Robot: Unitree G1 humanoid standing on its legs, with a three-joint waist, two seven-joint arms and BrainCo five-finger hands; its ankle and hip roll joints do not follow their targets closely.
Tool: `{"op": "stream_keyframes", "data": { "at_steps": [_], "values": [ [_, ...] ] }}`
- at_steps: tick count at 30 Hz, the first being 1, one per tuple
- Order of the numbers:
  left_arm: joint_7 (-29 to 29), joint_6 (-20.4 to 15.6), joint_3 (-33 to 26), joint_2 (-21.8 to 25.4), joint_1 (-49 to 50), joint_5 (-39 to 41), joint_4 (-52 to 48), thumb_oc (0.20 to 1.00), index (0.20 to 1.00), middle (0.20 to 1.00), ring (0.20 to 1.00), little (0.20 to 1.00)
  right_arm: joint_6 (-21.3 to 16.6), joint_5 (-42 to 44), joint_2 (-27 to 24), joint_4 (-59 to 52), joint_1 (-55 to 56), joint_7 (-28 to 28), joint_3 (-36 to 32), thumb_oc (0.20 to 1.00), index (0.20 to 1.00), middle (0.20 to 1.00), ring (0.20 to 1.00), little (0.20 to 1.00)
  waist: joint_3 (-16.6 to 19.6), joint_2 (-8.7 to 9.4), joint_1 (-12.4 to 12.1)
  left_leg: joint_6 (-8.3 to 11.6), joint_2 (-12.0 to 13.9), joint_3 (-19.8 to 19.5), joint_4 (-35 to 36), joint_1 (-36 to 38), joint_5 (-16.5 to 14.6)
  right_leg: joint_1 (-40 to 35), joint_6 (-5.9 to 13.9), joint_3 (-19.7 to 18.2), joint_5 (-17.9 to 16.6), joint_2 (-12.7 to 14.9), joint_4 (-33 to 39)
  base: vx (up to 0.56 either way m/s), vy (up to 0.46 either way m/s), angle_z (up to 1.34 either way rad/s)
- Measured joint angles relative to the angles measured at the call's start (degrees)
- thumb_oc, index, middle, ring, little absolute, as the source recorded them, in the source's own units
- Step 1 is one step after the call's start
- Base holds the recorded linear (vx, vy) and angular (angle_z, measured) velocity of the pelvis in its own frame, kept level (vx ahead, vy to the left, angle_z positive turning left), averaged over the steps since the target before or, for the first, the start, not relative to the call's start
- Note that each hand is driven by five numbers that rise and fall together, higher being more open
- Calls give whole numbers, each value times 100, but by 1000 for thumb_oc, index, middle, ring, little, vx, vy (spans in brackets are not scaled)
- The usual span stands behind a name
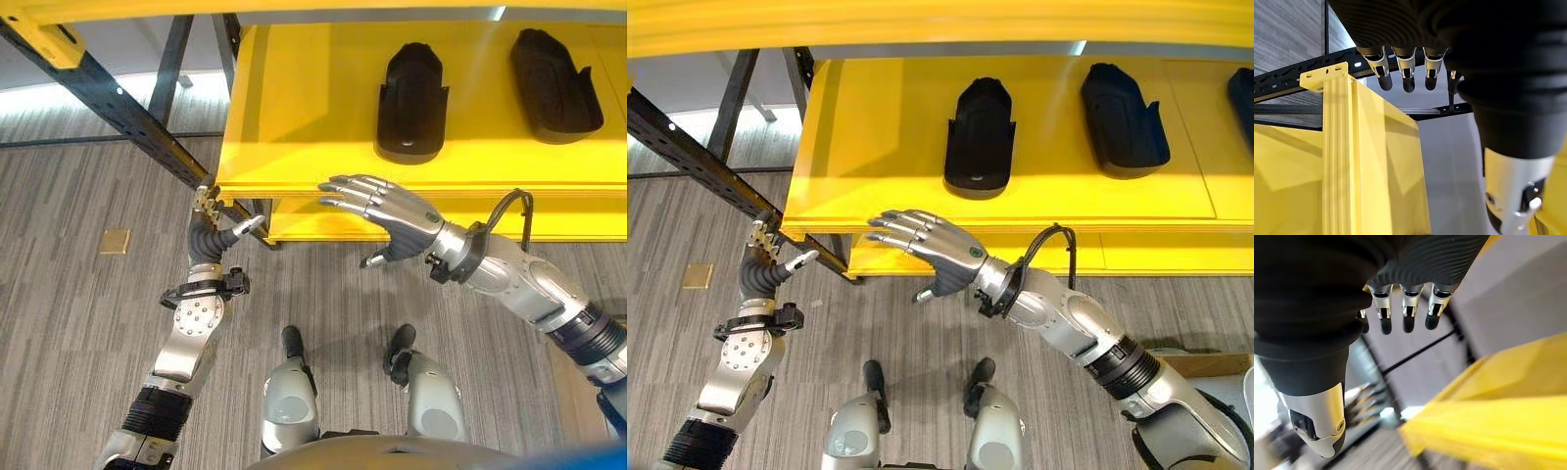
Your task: Move parts from the plastic box to the shelf.
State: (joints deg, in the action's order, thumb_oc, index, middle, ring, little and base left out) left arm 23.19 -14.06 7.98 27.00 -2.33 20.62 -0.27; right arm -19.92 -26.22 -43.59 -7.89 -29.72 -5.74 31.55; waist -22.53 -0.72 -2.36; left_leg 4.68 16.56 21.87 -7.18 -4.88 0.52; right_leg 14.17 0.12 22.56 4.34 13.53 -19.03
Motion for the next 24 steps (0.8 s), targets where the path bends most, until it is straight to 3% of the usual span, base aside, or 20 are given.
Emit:
{"op": "stream_keyframes", "data": {
  "at_steps": [1,3,5,14,18,24],
  "values": [
    [-88,-13,9,0,-32,9,-5,1000,1000,1000,1000,1000,128,3,-36,-23,117,-198,-162,1000,1000,1000,1000,1000,-7,4,89,15,90,164,59,33,3,7,46,10,27,48,-101,81,159,2],
    [-280,-18,63,-5,-216,10,-12,1000,1000,1000,1000,1000,502,35,-27,-2,564,-665,-661,1000,1000,1000,1000,1000,-32,49,316,181,-59,283,40,100,106,-9,230,-67,57,132,-186,83,154,13],
    [-329,-14,90,11,-349,21,-25,1000,1000,1000,1000,1000,760,170,-24,218,916,-956,-853,1000,1000,1000,1000,1000,-42,66,298,184,-100,306,-49,76,54,-64,296,-125,-92,132,30,47,145,-10],
    [-396,214,97,15,-417,129,-187,1000,1000,1000,1000,1000,736,92,89,896,909,-1252,-900,1000,1000,1000,1000,1000,-82,-27,329,164,-165,413,190,517,49,-467,339,-153,-152,77,306,49,54,-5],
    [-548,281,82,14,-424,131,-294,1000,1000,1000,1000,1000,782,2,84,1535,630,-1242,-928,1000,1000,1000,1000,1000,-86,-37,204,164,-156,390,197,505,51,-483,356,-125,-141,72,295,43,-50,6],
    [-582,486,81,15,-391,132,-293,1000,1000,1000,1000,1000,712,-223,82,1562,474,-1215,-936,1000,1000,1000,1000,1000,-98,-58,165,178,-153,286,196,428,70,-434,364,-86,-134,83,251,1,-21,5]
  ]
}}
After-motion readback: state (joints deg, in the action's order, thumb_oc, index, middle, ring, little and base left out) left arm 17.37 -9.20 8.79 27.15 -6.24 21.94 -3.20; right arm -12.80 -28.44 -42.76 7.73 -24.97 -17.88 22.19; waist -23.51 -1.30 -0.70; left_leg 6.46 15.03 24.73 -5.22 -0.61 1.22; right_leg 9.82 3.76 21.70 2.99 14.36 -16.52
